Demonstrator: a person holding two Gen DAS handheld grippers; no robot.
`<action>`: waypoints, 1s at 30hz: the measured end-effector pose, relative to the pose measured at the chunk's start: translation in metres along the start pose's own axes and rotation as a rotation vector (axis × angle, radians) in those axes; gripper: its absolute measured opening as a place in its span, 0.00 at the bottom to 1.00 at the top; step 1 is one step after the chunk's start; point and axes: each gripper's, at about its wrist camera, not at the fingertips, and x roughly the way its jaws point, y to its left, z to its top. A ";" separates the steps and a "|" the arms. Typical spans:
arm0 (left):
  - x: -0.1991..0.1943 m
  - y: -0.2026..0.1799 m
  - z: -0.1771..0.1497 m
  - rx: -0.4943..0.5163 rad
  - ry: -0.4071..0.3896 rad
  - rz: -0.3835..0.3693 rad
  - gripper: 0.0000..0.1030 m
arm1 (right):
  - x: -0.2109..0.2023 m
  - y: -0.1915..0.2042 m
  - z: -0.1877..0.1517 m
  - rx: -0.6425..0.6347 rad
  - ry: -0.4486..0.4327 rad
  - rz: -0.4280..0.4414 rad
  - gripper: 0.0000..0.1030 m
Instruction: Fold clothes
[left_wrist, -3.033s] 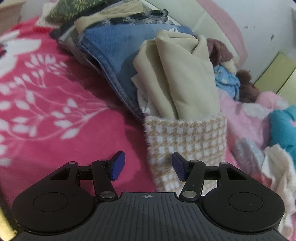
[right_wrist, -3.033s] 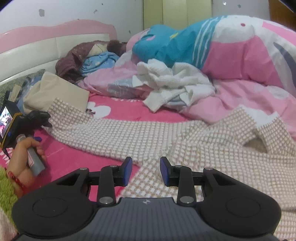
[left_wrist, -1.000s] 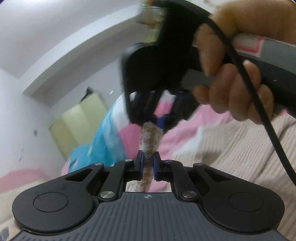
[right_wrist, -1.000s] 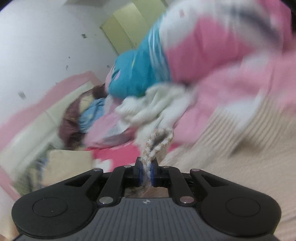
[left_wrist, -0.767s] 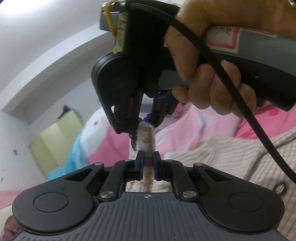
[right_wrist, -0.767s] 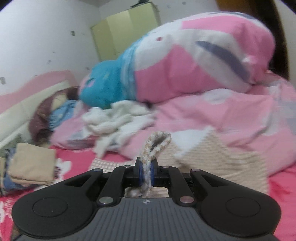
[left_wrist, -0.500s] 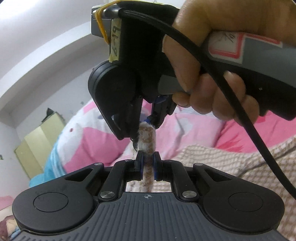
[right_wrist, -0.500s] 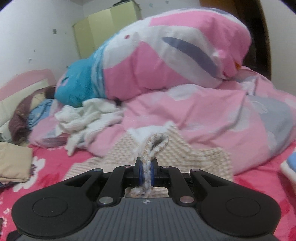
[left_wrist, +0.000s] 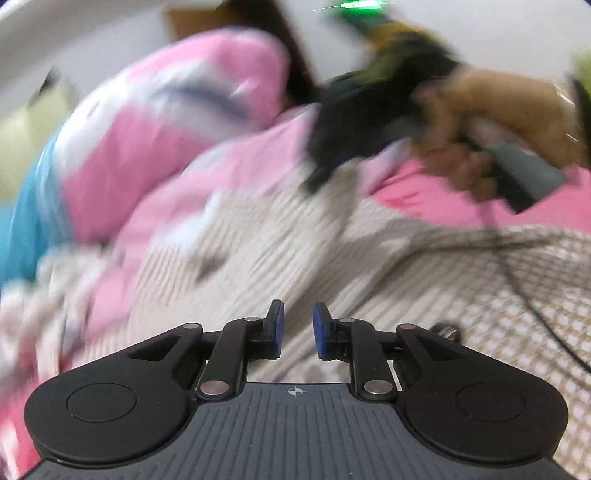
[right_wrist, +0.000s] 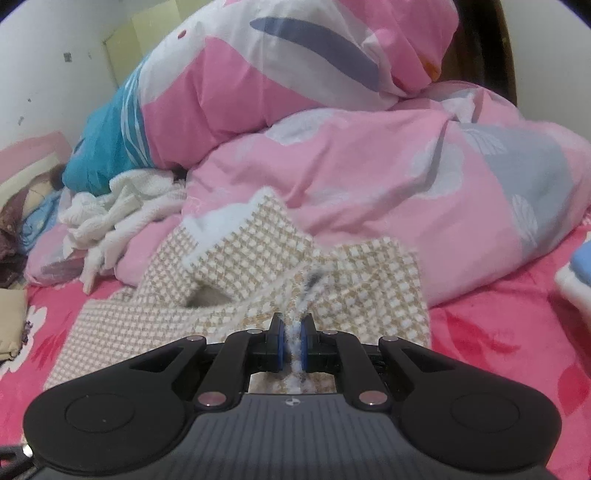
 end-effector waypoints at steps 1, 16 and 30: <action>-0.001 0.015 -0.005 -0.060 0.022 0.008 0.18 | 0.000 -0.002 -0.001 0.002 -0.005 0.007 0.08; -0.020 0.122 -0.062 -0.655 0.047 0.100 0.19 | 0.032 -0.033 -0.041 0.005 0.110 -0.068 0.08; -0.033 0.130 -0.060 -0.661 -0.016 0.129 0.20 | -0.024 0.003 -0.027 -0.051 -0.024 -0.093 0.27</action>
